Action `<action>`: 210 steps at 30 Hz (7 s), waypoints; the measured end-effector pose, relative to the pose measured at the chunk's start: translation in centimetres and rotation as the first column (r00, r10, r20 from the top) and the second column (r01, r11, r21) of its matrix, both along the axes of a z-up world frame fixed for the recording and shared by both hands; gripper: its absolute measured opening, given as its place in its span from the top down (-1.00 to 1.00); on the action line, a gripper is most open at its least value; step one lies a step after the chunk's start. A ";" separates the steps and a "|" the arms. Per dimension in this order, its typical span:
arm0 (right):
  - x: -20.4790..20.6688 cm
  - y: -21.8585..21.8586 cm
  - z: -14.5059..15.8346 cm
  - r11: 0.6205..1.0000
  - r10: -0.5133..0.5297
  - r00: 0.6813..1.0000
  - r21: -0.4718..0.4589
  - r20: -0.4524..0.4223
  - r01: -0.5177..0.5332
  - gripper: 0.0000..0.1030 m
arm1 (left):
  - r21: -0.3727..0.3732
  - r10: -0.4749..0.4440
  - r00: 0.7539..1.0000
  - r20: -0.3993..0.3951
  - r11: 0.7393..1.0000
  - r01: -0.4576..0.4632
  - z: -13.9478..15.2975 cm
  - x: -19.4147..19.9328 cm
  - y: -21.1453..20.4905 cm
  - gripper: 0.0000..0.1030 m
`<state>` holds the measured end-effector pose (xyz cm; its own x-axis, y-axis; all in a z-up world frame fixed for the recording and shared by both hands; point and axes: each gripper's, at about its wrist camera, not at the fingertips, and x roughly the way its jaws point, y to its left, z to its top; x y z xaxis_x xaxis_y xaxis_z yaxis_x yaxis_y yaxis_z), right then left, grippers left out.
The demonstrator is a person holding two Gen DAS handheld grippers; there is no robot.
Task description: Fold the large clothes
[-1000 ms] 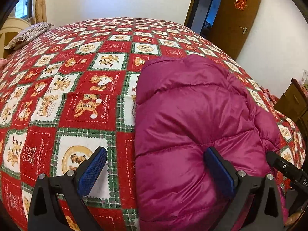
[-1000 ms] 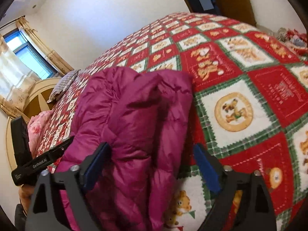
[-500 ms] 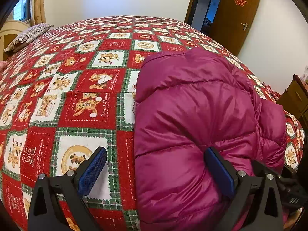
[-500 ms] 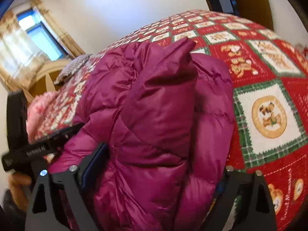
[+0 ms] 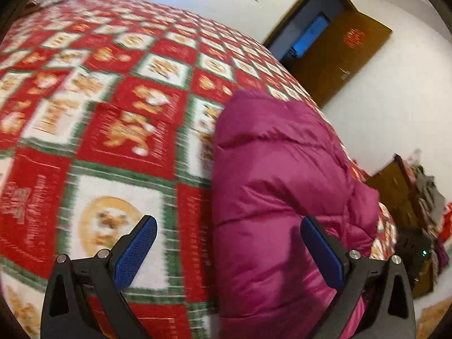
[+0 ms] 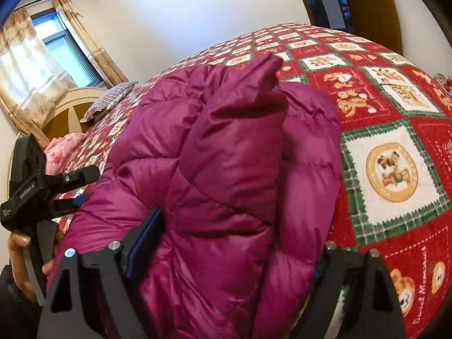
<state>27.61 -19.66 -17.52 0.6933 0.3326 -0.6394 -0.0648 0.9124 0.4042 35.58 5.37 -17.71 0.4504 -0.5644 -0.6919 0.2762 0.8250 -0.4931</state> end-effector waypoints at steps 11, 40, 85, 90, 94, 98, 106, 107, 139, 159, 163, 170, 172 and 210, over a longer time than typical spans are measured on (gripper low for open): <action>-0.1 -0.3 -0.2 1.000 0.002 1.000 0.009 0.005 -0.002 -0.71 | 0.005 -0.156 0.987 -0.040 0.988 0.157 -0.6 -0.3 -5.2 -0.95; -0.9 2.0 1.4 0.995 -0.020 0.998 -0.098 -0.058 0.014 0.12 | 0.161 -0.039 0.997 0.069 0.987 0.028 0.8 -4.9 -4.4 -0.22; -6.8 -6.6 6.8 0.891 -0.275 0.961 -0.365 0.034 0.268 0.42 | 0.182 -0.188 0.970 0.154 0.970 0.159 5.0 -9.0 -17.2 -0.04; -7.6 -9.6 6.9 0.873 -0.324 0.945 -0.374 0.034 0.313 0.42 | 0.176 -0.231 0.963 0.141 0.963 0.206 4.8 -8.8 -20.5 -0.04; -7.4 -11.7 7.0 0.859 -0.350 0.936 -0.388 0.029 0.333 0.42 | 0.171 -0.247 0.961 0.127 0.959 0.225 4.5 -8.4 -22.5 -0.04; -6.9 -13.1 6.9 0.853 -0.355 0.935 -0.403 0.018 0.332 0.42 | 0.166 -0.250 0.962 0.109 0.959 0.230 4.1 -8.1 -24.3 -0.04; -4.6 -15.5 6.2 0.855 -0.328 0.945 -0.430 -0.014 0.290 0.42 | 0.176 -0.203 0.976 0.076 0.967 0.187 3.1 -6.3 -26.4 -0.04; -4.3 -15.9 6.1 0.857 -0.319 0.948 -0.432 -0.018 0.280 0.42 | 0.177 -0.193 0.979 0.073 0.968 0.177 3.0 -6.1 -26.6 -0.04; -6.7 -22.8 5.4 0.899 -0.364 0.930 -0.280 -0.047 0.337 -0.36 | 0.262 -0.106 0.989 0.105 0.962 0.075 0.4 -4.8 -28.5 -0.50; -2.1 -21.8 5.3 0.800 -0.440 0.898 -0.460 -0.010 0.387 0.59 | 0.202 -0.061 0.987 0.147 0.979 0.031 3.4 -4.5 -25.7 -0.50; -2.1 -21.7 5.0 0.792 -0.430 0.903 -0.482 -0.006 0.374 0.60 | 0.222 -0.006 0.959 0.285 0.973 -0.060 6.7 -4.1 -25.0 -0.50; -2.1 -21.1 4.6 0.790 -0.426 0.905 -0.490 -0.003 0.370 0.60 | 0.317 -0.010 0.977 0.215 0.946 -0.060 5.1 0.5 -28.5 -0.50; -2.3 -21.2 4.6 0.795 -0.426 0.905 -0.480 -0.005 0.372 0.59 | 0.351 -0.025 0.982 0.189 0.935 -0.044 3.7 0.9 -29.4 -0.51; -14.6 -15.0 8.5 0.828 -0.457 0.887 -0.336 0.064 0.450 -0.12 | 0.347 -0.161 0.954 0.252 0.935 0.066 5.5 -15.4 -19.0 -0.51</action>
